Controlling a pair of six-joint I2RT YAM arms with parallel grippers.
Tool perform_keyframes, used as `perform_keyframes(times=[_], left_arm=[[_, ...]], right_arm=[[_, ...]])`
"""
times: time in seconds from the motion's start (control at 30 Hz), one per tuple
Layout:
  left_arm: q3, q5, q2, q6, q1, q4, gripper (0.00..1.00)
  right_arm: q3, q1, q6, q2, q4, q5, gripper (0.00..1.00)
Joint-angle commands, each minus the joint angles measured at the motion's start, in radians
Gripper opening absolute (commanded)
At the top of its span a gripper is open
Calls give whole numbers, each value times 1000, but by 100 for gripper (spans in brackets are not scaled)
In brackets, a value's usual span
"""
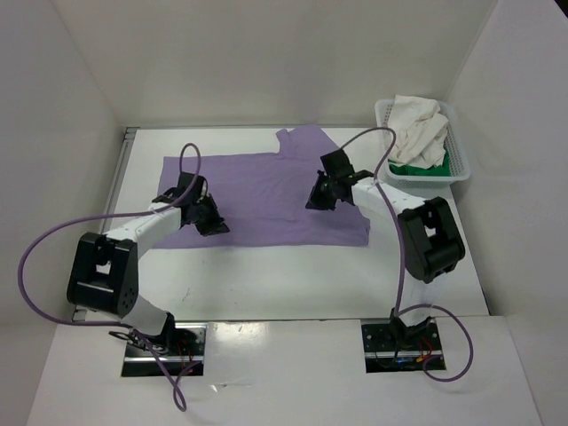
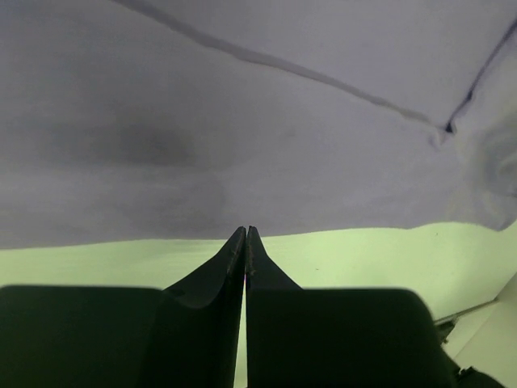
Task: Fold and stack the t-shirts
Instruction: Fold the flattened tshirt in 1/3 of the way
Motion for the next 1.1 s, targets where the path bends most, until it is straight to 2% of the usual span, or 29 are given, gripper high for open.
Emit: perform_keyframes(times=[0.0, 0.17, 0.33, 0.43, 0.57, 0.73, 0.8, 0.9, 0.97, 1.03, 1.07], left_arm=[[50, -51, 79, -7, -48, 15, 6], [36, -42, 171, -33, -38, 39, 4], [-51, 4, 204, -42, -38, 30, 3], [-149, 50, 158, -53, -38, 18, 3], [-273, 120, 19, -93, -38, -37, 3], [-349, 211, -156, -104, -38, -132, 3], [-300, 220, -210, -114, -38, -166, 5], [-135, 184, -261, -101, -23, -211, 15], [59, 125, -212, -32, 42, -211, 27], [154, 63, -123, -4, 107, -162, 31], [189, 53, -88, 5, 144, -130, 33]], right_arm=[[-90, 43, 8, 19, 32, 35, 0], [-123, 43, 8, 44, -1, 92, 0], [-274, 43, 56, 10, -21, 107, 0], [-408, 43, 110, -88, 11, 74, 0], [-547, 53, 166, -221, 0, 41, 0], [-597, 53, 186, -401, -59, 5, 0], [-535, 53, 168, -412, -92, -5, 3], [-379, 44, 121, -398, -112, -5, 10], [-267, 35, 90, -355, -112, -5, 11], [-210, 35, 47, -318, -72, -28, 9], [-157, 35, 36, -280, -63, -46, 5]])
